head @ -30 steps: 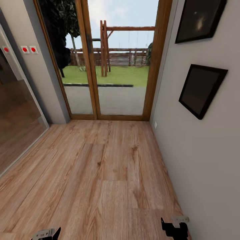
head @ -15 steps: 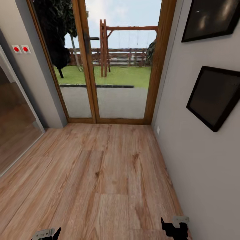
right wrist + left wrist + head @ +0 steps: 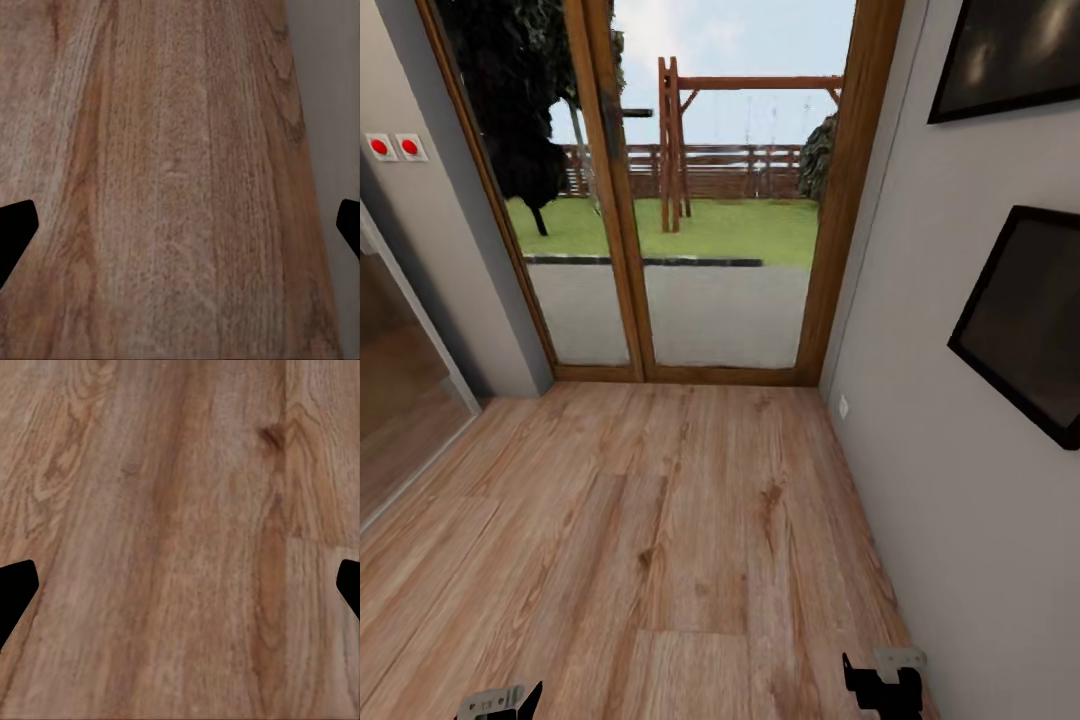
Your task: Pick up the two gym shoes and the two sandals from the corridor floor and place them onto the hallstand (shoe rack) in the corridor, making sure they are on the rack and not on the floor. Arrange them so the two gym shoes are next to each other and the two sandals are next to each other.
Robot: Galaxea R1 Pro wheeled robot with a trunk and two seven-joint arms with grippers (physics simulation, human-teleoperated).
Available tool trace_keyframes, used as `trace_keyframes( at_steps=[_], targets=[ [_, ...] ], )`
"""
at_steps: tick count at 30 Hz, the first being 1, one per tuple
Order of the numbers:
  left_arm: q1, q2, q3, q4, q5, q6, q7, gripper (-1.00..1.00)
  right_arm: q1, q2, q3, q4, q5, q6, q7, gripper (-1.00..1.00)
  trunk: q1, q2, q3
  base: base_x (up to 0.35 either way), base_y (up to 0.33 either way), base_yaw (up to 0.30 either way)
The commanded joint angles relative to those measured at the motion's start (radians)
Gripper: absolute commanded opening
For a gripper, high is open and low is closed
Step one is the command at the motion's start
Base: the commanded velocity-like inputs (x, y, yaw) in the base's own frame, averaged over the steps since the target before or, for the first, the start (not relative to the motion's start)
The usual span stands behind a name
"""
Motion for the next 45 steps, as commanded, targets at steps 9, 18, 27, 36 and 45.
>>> trace_keyframes(
  at_steps=[9,18,27,36,45],
  targets=[
    [-0.001,0.0,0.002,0.001,0.01,0.001,-0.01,1.0,0.0,0.0,0.009,0.0,-0.008,-0.003,-0.004,1.0,0.0,0.0,-0.001,0.338,0.0,0.068],
    [-0.001,0.0,0.002,0.001,0.01,0.001,-0.01,1.0,0.0,0.001,0.009,0.0,-0.008,-0.003,-0.004,1.0,0.0,0.0,-0.001,0.338,0.0,0.232],
    [-0.001,0.0,0.002,0.001,0.01,0.001,-0.01,1.0,0.0,0.001,0.009,0.0,-0.008,-0.004,-0.004,1.0,0.0,0.0,-0.001,0.338,0.0,0.276],
    [-0.001,0.0,0.002,0.001,0.01,0.001,-0.01,1.0,0.0,0.001,0.009,0.0,-0.008,-0.004,-0.004,1.0,0.0,0.0,-0.001,0.338,0.0,0.279],
    [-0.001,0.0,0.002,0.001,0.01,0.001,-0.009,1.0,0.0,0.002,0.009,0.0,-0.007,-0.003,-0.004,1.0,0.0,0.0,-0.001,0.338,0.0,0.279]
  ],
)
